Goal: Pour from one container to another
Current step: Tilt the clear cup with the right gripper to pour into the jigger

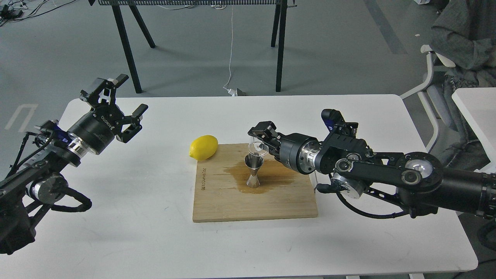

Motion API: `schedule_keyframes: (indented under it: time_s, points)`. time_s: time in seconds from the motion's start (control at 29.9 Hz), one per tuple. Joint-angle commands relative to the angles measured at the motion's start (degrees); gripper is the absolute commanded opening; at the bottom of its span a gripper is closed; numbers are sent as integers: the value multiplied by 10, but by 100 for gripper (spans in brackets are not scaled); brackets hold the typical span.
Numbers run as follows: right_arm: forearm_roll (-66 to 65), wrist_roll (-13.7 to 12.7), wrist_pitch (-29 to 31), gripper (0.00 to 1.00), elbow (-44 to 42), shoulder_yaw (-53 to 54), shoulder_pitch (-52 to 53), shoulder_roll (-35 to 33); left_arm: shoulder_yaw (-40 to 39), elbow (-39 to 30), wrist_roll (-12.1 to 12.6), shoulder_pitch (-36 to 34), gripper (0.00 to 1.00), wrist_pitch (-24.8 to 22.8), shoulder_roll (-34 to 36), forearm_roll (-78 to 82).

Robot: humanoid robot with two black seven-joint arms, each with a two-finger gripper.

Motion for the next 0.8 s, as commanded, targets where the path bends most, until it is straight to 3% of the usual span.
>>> schedule_keyframes:
  time_s: [0.0, 0.77]
  points:
    - [-24, 0, 0, 40, -10, -17, 6, 4, 0, 0, 0, 1, 97, 0, 0, 0]
    - [-27, 2, 0, 40, -16, -57, 36, 24, -2, 0, 0, 1, 98, 0, 1, 0]
